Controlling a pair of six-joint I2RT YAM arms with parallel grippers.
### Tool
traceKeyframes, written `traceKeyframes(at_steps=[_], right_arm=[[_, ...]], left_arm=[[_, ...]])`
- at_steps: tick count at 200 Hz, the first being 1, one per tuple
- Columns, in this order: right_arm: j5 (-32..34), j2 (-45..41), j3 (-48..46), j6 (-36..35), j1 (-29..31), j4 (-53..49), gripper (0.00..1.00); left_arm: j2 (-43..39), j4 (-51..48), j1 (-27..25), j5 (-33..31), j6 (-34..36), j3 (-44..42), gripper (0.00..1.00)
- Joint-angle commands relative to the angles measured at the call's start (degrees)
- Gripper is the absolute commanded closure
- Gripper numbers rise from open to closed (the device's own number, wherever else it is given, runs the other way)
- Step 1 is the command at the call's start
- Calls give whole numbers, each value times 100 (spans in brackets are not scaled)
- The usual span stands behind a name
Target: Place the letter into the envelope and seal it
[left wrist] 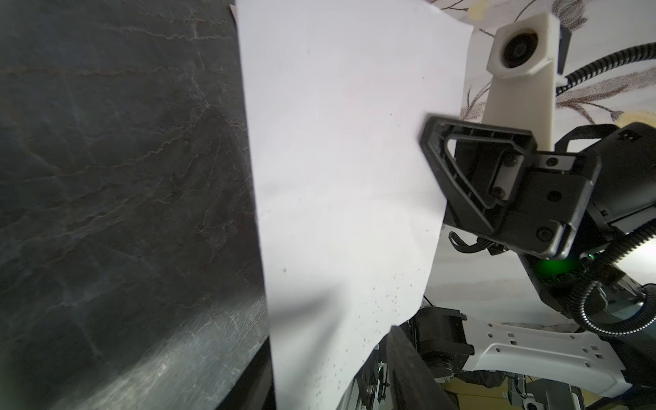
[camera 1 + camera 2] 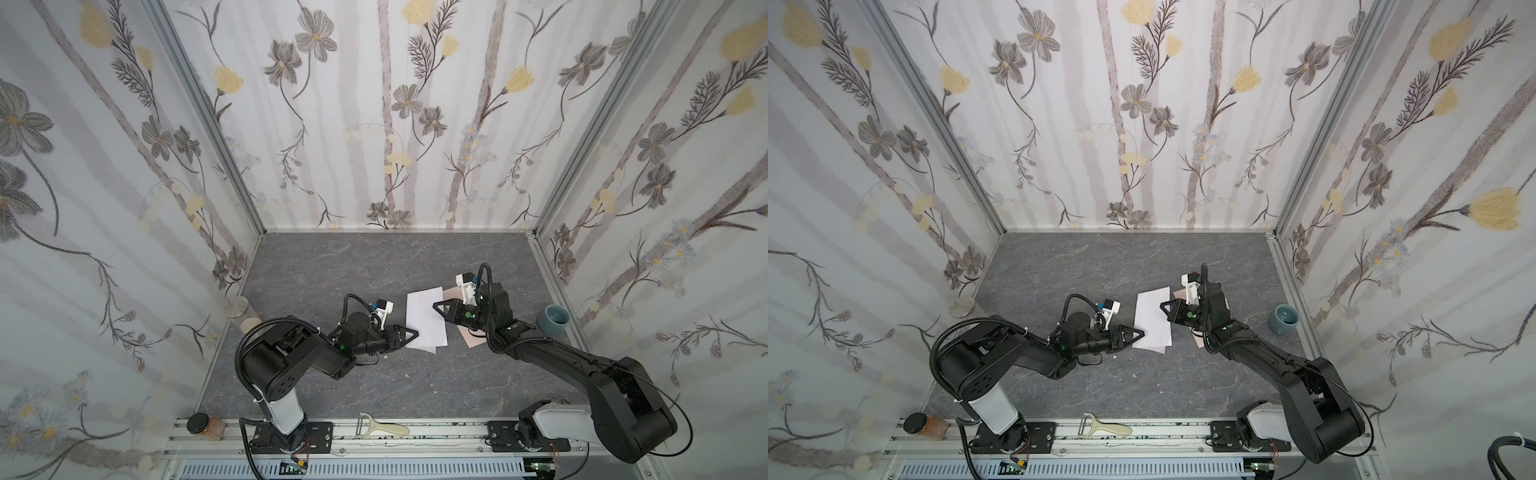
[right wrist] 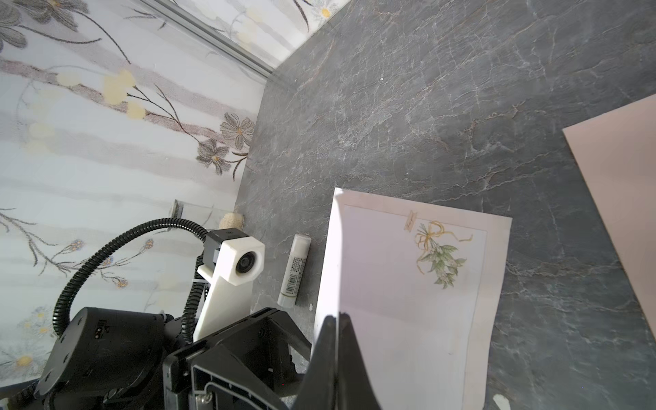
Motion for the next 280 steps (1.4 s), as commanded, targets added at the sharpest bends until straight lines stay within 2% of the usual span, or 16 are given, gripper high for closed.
traceKeyframes(at_steps=[1,45,82,97,123,140,143,150,162,171,196,251,280], right_arm=[[3,9,9,97,22,257,100],[-9,81,21,147,74,339,100],[-15,33,21,156,85,308,100],[-15,-5,19,156,86,276,100],[-6,-77,18,147,84,235,100],[-7,-111,33,131,82,205,100],[-6,-120,36,129,83,186,94],[16,-134,45,105,60,139,87],[15,-171,39,75,28,120,79],[19,-198,37,38,-25,63,67],[-40,-341,44,-105,-312,-187,49],[-51,-1045,188,-868,-1088,-1172,43],[-39,-1438,370,-1453,-1194,-1626,42]], left_arm=[[14,207,5,44,24,38,54],[-8,207,4,37,27,37,58],[31,207,2,53,27,63,67],[41,207,5,45,32,72,77],[77,207,8,92,27,133,100],[86,207,13,126,40,176,100],[78,207,15,134,44,185,100],[63,198,9,157,54,197,100],[12,153,10,156,94,228,100],[-34,42,12,179,160,293,100],[-348,-1109,-2,112,774,632,100],[-980,-4153,-18,29,2527,1820,100],[-1156,-5392,-13,165,3290,2446,100]])
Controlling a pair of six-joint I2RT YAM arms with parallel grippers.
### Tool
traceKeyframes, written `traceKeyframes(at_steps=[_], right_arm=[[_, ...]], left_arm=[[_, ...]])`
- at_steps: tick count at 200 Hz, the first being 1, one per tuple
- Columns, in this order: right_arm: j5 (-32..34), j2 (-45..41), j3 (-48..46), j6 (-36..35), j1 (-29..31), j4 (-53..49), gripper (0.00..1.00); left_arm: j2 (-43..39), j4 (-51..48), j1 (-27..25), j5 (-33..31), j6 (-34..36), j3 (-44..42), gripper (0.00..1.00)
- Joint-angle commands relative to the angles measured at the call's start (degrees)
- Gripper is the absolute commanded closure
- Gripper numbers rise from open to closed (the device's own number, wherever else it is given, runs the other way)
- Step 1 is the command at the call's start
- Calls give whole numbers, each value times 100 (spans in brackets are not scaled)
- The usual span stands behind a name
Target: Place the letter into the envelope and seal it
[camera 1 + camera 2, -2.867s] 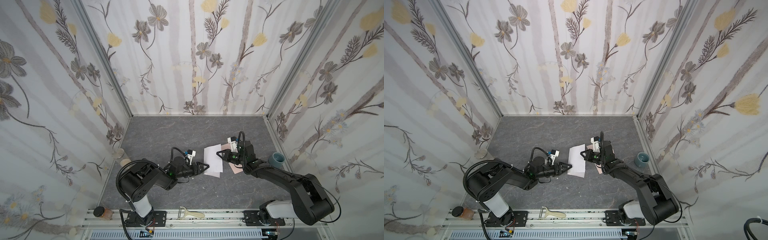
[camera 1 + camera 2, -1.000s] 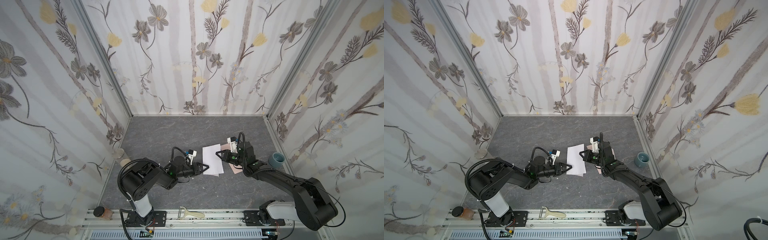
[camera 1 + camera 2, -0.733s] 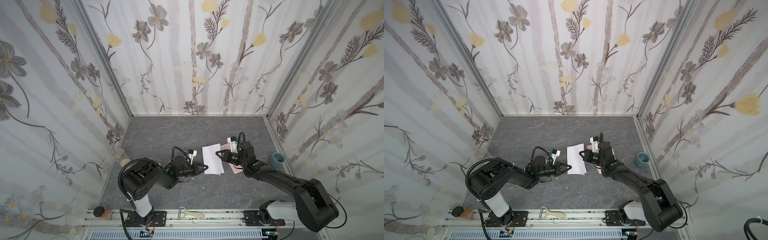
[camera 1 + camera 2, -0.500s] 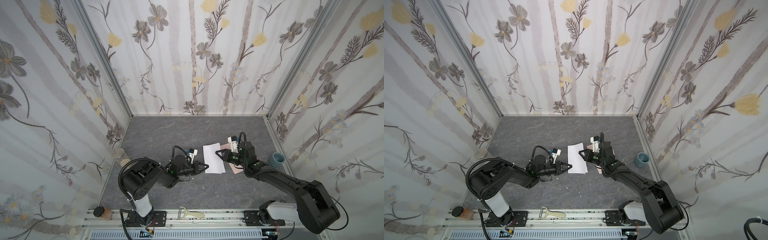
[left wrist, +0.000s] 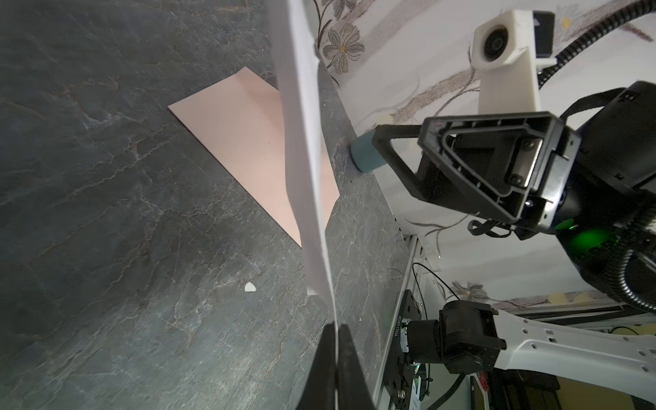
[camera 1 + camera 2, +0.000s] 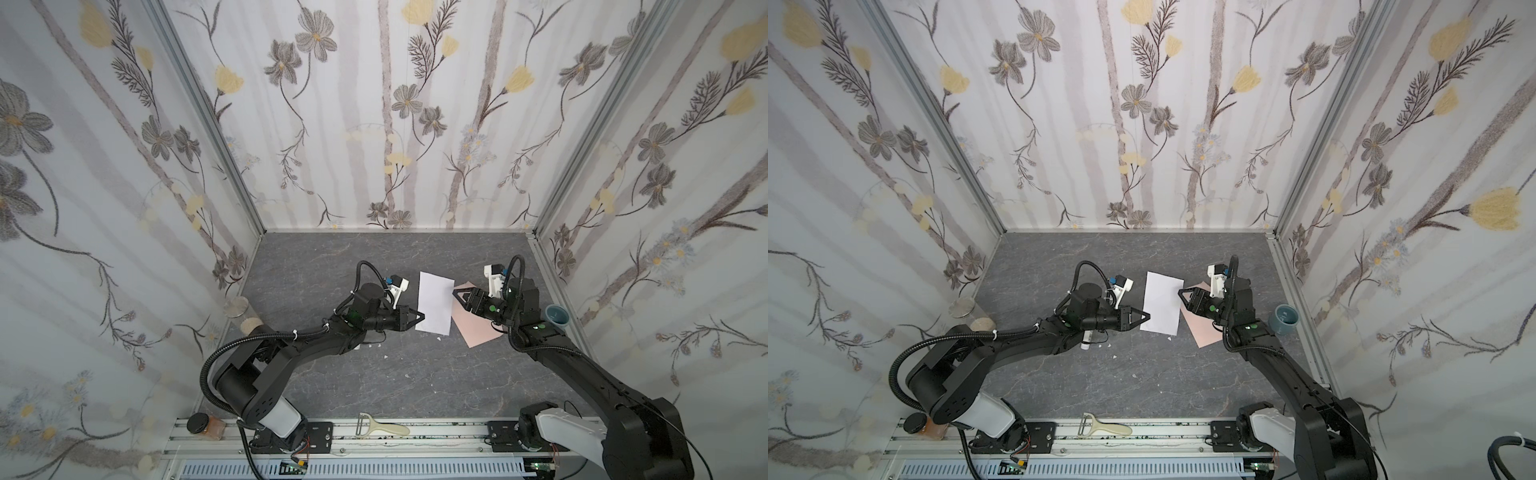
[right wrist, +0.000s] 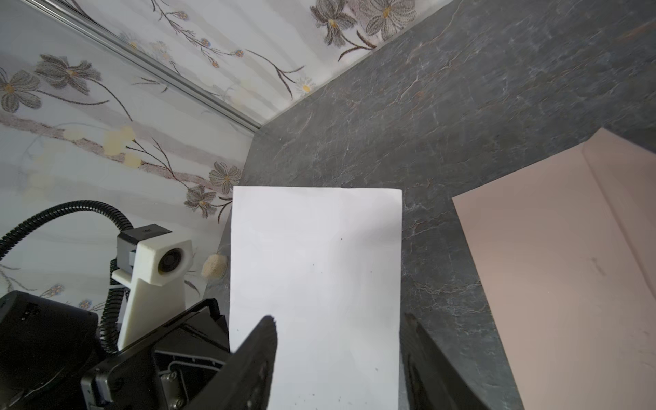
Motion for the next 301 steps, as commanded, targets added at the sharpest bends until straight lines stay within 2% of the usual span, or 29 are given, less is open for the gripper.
traceKeyframes(at_steps=[1,52,68,81,100,141,157,171,184,193,208,240,265,301], right_arm=[[1,-263,178,-701,-39,-477,42],[-354,-924,400,-1733,-27,-818,36],[-186,-1031,407,-1794,-31,-832,35],[-108,-1067,314,-1690,-27,-703,33],[-353,-1020,138,-1532,-21,-518,32],[-900,-982,-177,-1121,-25,109,29],[-1361,-924,-302,-878,-22,408,29],[-1826,-940,-600,-342,-12,1198,28],[-2069,-988,-892,214,34,2019,27],[-2134,-1006,-951,373,87,2229,27],[-2030,-1024,-896,296,258,2108,26],[-1850,-1013,-849,191,396,1957,27],[-1199,-1309,-477,-521,389,865,26],[-733,-1520,-203,-863,405,532,24]], left_arm=[[-152,-1486,-1,129,1010,426,100],[-595,-2294,87,782,1400,907,100],[-639,-2658,84,930,1495,1110,100],[-697,-2871,111,994,1538,1219,100],[-864,-2899,178,1249,1482,1274,100],[-1107,-2897,583,2151,1236,1361,100],[-1189,-2897,658,2122,1193,1363,100],[-1232,-2896,668,2061,1177,1375,100],[-1287,-2892,668,1908,1145,1376,100],[-1331,-2888,668,1780,1140,1375,100],[-1418,-2880,663,1617,1114,1391,100],[-1557,-2879,660,1708,1084,1450,100],[-1576,-2879,669,1875,1036,1395,100],[-1494,-2879,661,1882,978,1279,100]])
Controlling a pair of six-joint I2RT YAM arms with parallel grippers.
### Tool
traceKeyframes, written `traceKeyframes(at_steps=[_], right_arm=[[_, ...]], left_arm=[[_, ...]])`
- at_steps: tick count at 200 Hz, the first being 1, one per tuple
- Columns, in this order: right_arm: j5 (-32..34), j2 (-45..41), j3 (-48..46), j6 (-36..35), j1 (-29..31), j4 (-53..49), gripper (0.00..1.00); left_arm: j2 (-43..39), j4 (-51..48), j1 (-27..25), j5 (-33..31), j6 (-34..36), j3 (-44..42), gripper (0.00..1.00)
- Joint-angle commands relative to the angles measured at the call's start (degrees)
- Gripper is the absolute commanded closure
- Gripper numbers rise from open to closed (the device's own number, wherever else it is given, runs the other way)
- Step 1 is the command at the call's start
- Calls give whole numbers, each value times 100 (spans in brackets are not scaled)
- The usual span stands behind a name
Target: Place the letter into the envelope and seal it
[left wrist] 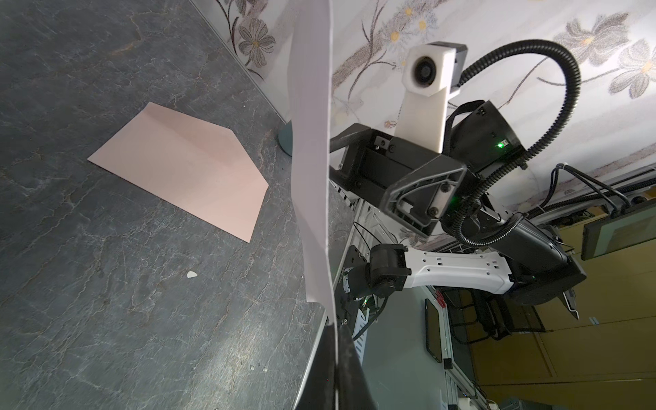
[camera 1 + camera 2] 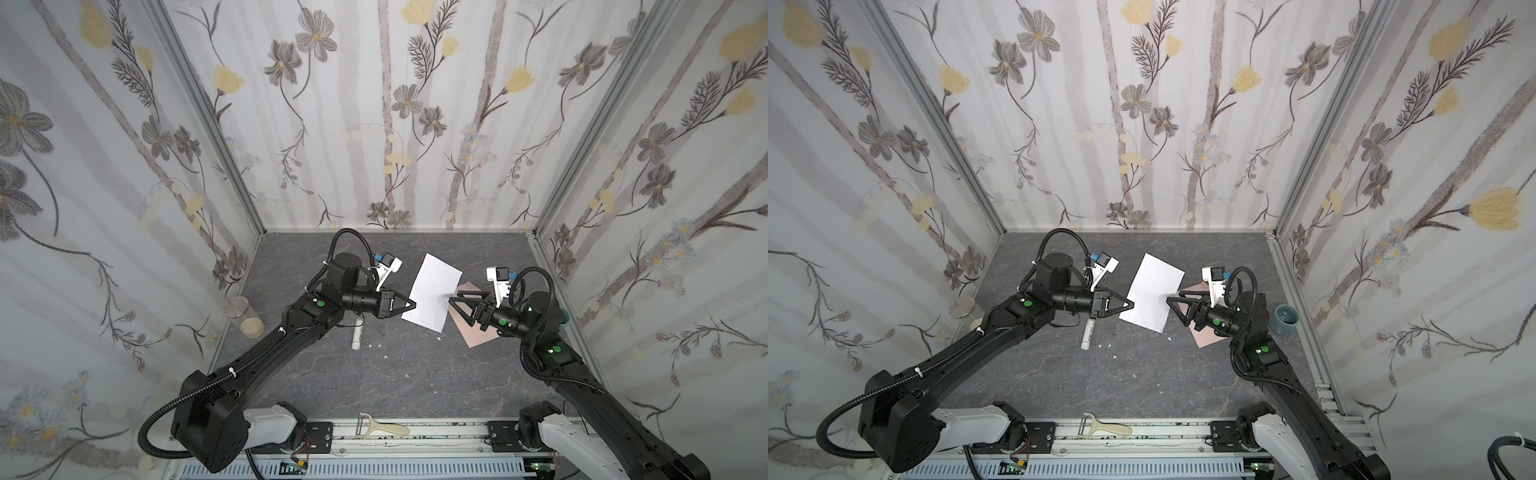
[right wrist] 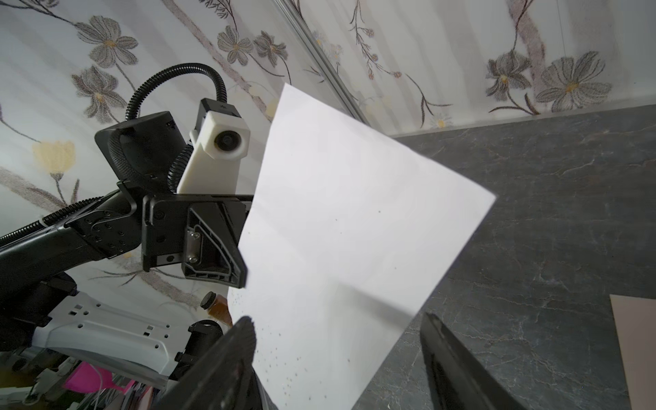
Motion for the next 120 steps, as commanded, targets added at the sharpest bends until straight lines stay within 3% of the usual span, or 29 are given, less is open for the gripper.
traceKeyframes(at_steps=[1,38,120], right_arm=[[486,-7,203,-438,15,-413,24],[-65,443,212,-325,-41,-217,22],[-1319,951,-486,1380,-44,2583,20]], left_arm=[[44,89,-4,130,-58,-37,100],[-122,122,-10,-178,-43,36,100],[-123,597,-141,-783,-372,168,100]])
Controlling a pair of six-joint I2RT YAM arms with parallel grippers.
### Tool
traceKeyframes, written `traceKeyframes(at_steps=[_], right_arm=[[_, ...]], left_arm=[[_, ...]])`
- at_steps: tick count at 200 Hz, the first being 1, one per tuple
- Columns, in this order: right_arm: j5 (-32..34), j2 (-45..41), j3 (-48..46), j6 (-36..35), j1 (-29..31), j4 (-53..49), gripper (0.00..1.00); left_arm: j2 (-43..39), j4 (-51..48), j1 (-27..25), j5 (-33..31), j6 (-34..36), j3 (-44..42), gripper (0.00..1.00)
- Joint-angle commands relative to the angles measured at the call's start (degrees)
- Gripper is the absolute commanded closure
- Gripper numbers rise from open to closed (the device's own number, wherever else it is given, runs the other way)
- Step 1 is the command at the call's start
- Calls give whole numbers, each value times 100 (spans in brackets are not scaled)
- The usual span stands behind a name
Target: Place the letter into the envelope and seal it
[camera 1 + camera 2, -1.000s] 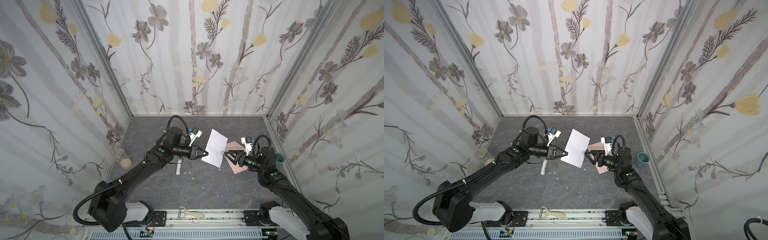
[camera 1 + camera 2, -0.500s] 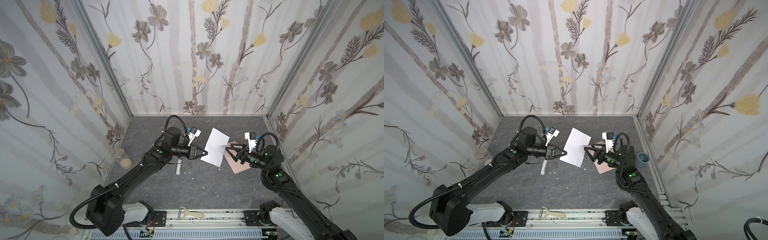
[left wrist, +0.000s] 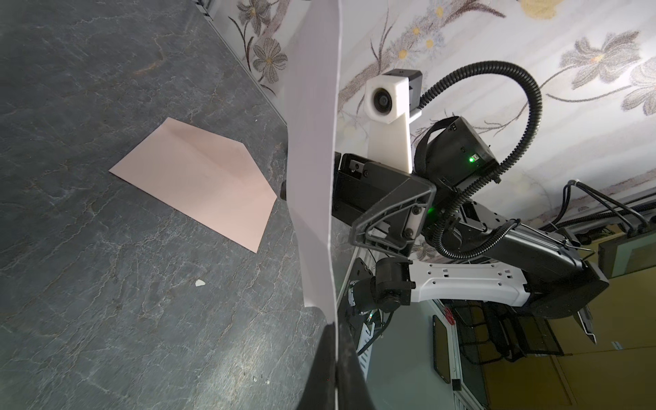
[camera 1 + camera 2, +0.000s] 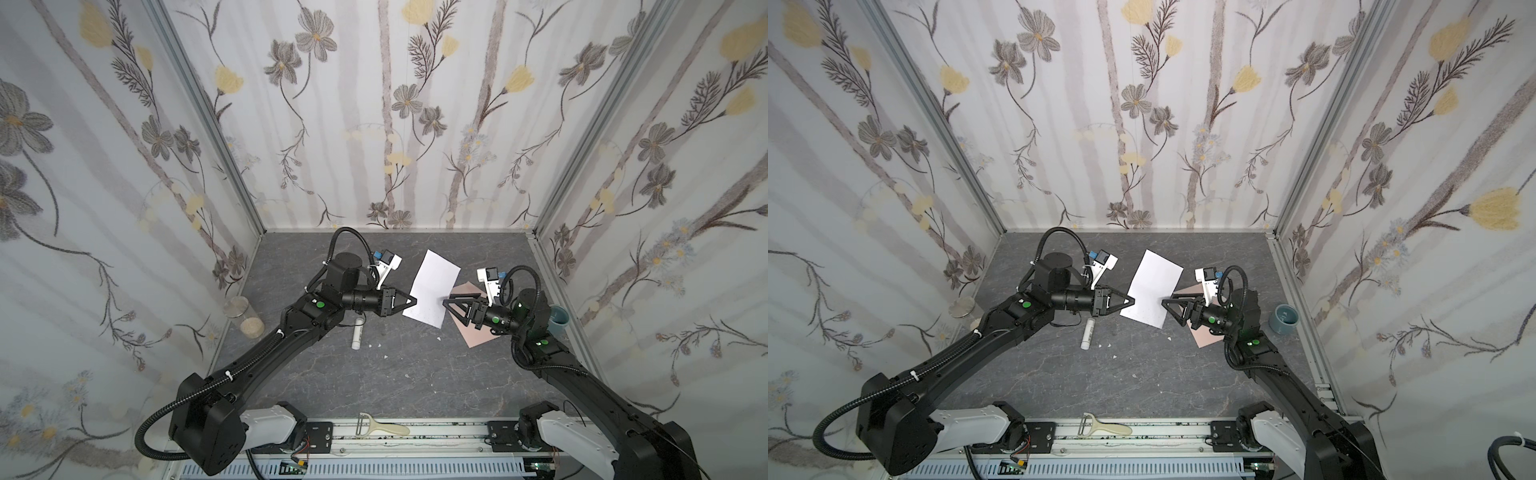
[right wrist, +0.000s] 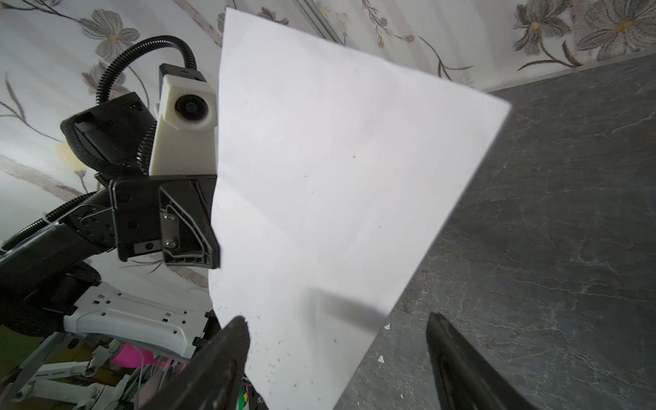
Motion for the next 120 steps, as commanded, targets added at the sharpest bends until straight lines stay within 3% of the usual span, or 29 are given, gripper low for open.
traceKeyframes(at_steps=[1,68,120], right_arm=[[-451,55,-104,644,1,1283,20],[-614,280,-161,791,-4,1573,19],[-745,535,-143,1463,-3,2630,19]], left_arm=[[-28,530,-17,-273,-180,65,100],[-189,1931,-19,-149,-1136,-139,100],[-149,1982,-44,-69,-1270,-181,100]])
